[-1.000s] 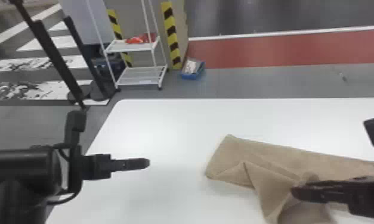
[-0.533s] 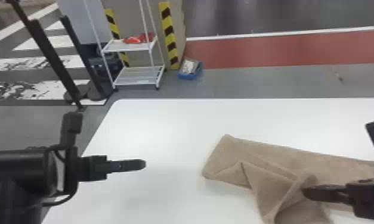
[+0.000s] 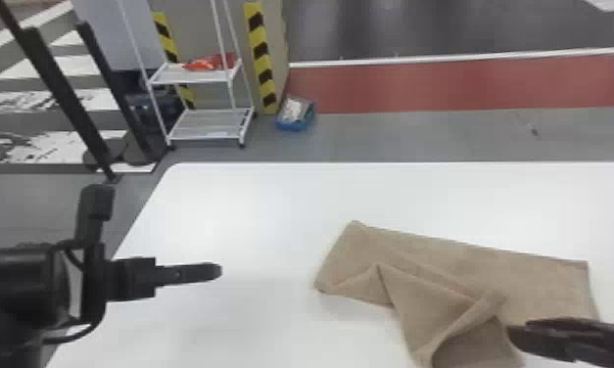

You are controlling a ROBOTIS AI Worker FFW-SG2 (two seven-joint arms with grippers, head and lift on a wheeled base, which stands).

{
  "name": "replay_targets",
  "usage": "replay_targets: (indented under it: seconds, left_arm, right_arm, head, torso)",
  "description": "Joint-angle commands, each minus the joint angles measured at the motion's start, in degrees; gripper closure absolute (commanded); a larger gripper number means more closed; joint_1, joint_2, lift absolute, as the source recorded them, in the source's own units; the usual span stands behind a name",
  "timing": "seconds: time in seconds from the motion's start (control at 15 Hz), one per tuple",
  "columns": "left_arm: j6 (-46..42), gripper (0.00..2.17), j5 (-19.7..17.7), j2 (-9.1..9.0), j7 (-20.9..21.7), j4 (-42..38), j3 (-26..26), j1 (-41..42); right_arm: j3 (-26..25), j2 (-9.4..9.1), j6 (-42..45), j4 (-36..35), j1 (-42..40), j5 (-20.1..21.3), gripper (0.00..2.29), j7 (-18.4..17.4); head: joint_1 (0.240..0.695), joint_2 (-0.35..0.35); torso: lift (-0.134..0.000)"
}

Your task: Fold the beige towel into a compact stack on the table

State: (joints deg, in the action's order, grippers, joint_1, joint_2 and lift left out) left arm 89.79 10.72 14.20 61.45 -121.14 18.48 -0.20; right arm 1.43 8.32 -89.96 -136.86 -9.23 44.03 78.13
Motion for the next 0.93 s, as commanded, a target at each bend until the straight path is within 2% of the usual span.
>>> replay_targets:
  seconds: [0.0,0.07,0.2,0.4,0.53,0.73,0.87]
  left_arm:
    - [0.24,0.04,0.0,0.04,0.07,0.02,0.24,0.02]
    - [0.24,0.04,-0.09,0.04,-0.02,0.02,0.24,0.02]
    - [0.24,0.04,-0.09,-0.14,-0.02,0.02,0.15,0.02]
    - [0.24,0.04,0.0,-0.05,0.07,0.02,-0.02,0.11]
    - [0.24,0.04,0.0,0.04,0.16,0.02,0.24,0.29]
    - [0.24,0.04,-0.09,0.13,0.16,0.2,0.59,0.46]
    - [0.24,0.04,-0.26,0.13,0.25,0.81,0.68,0.46]
  right_arm:
    - [0.59,-0.23,-0.12,-1.56,1.05,1.59,0.16,0.19]
    - [1.73,-0.49,-0.12,-1.39,2.19,1.15,0.16,0.19]
    - [3.14,-2.78,-0.12,2.48,5.18,0.97,0.16,-0.44]
    - [4.28,-6.21,-0.12,10.21,10.02,0.62,0.16,-5.27]
    - [3.84,-8.23,-0.12,14.08,11.07,-2.89,0.16,-9.23]
    - [3.84,-8.37,-0.12,16.98,11.86,-2.98,0.16,-10.72]
    - [3.93,-8.37,-0.12,16.54,11.42,-2.98,0.16,-8.26]
  head:
    - [0.695,0.152]
    - [0.695,0.149]
    - [0.695,0.154]
    - [0.695,0.18]
    - [0.695,0.184]
    - [0.695,0.203]
    - [0.695,0.208]
  torso:
    - [-0.124]
    - [-0.124]
    - [-0.124]
    - [-0.124]
    - [-0.124]
    - [-0.124]
    - [-0.124]
